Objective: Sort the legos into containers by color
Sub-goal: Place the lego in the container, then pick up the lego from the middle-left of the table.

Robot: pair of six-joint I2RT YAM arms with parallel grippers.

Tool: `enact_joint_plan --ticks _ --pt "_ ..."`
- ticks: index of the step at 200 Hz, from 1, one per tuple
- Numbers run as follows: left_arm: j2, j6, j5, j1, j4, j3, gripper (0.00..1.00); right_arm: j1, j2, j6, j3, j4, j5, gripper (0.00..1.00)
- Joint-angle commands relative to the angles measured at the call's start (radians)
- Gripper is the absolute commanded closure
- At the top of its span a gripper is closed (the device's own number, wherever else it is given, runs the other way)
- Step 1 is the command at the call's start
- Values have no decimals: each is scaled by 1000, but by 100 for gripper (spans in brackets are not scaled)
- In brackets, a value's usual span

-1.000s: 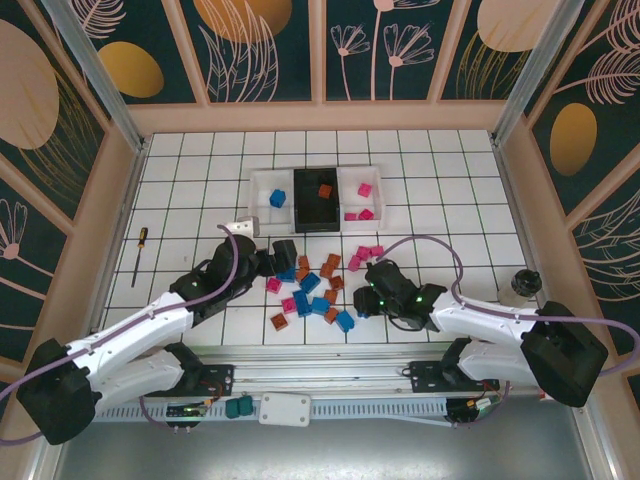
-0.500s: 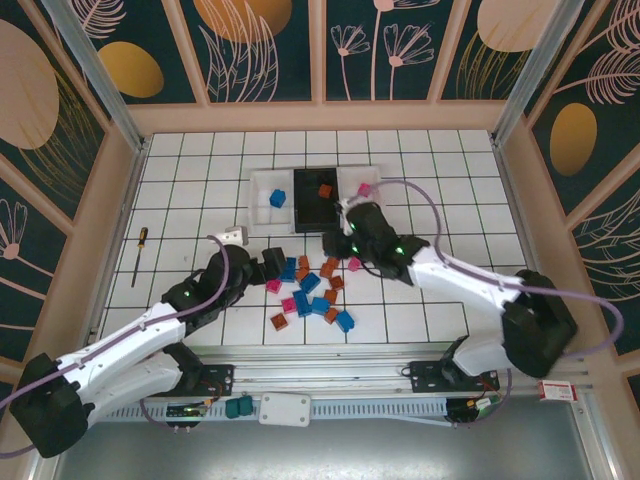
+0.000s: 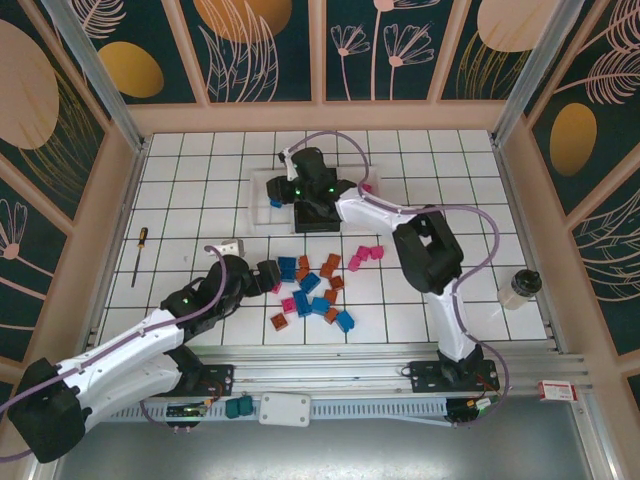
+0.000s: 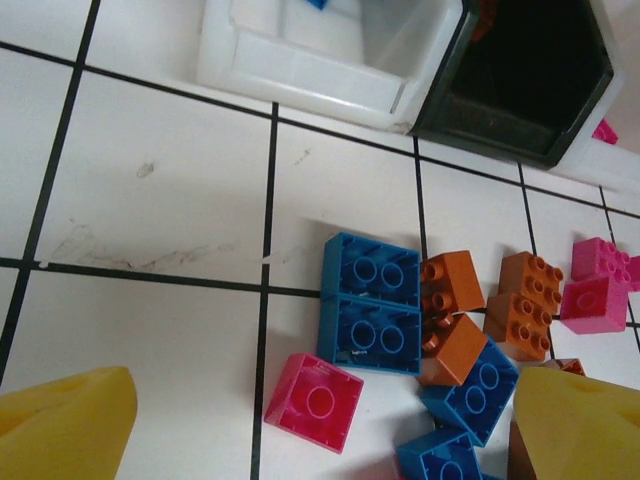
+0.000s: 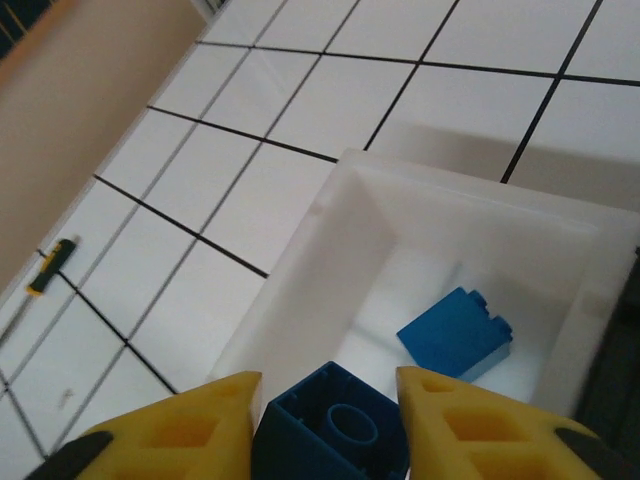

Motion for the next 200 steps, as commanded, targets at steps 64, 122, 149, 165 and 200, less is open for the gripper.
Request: enact_joint_plan --ticks 64,122,149,165,200 --pt "214 83 122 -1 72 17 22 -31 -92 20 -44 75 -92 40" --pt "373 158 83 -6 79 70 34 -58 -359 66 -443 231 -86 40" --pt "441 175 90 -8 108 89 35 -62 -440 84 -540 266 -82 40" --pt "469 183 93 -9 114 99 38 -62 -477 86 -573 271 -76 40" --pt "490 184 94 -10 118 101 53 -64 -544 96 -633 279 -50 40"
